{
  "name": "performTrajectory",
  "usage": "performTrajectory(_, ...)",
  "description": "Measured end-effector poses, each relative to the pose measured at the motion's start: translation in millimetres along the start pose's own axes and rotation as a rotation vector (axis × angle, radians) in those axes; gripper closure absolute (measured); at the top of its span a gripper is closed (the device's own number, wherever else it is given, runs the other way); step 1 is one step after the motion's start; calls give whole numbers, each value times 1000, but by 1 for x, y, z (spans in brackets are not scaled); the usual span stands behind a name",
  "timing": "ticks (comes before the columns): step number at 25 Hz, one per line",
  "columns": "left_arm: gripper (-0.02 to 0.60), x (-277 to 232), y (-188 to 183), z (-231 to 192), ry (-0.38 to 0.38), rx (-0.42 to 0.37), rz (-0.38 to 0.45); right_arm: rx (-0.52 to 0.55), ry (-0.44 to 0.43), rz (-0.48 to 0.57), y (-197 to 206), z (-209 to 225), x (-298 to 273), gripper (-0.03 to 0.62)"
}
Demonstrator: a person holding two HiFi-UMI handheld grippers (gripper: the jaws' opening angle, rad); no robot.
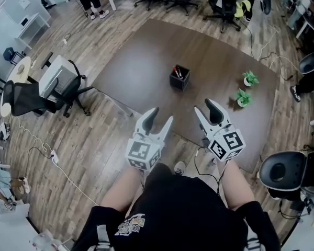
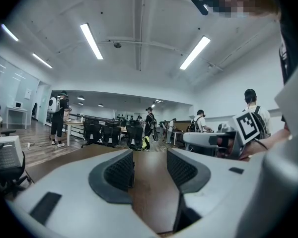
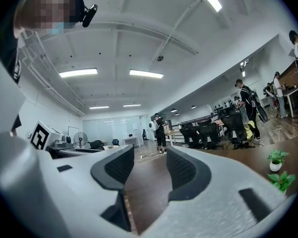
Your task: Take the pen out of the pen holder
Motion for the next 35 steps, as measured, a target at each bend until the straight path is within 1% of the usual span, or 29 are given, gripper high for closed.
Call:
performTrajectory(5,390,-27,5,-16,7,3,1,5,14,-9,6,15,-14,381)
performTrajectory(10,390,-60,9,-44,28,23,-3,13,46,-18,9,31,-40,379)
performTrajectory(16,390,-107,21,-83,87,44,-31,7,107,-26,19,54,-80,376)
performTrajectory(22,390,-154,32,-118,160,49,-77,0,186,-28,24,77,-119,376)
performTrajectory(26,390,-184,42,-138,193,53,-96,-6,228,-30,30,89,-137,376)
performTrajectory(35,391,-244,85,-165,258,78,-182,-27,323,-48,49,117,-161,376)
Point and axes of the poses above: the fingertips, and each gripper's own axes: x backward along the fingers, z to its right, y out of its underside, the point moved 5 cm from there along x, backward along the fingers, and after that the axes turned 9 degrees about z, right-handed, at the moved point
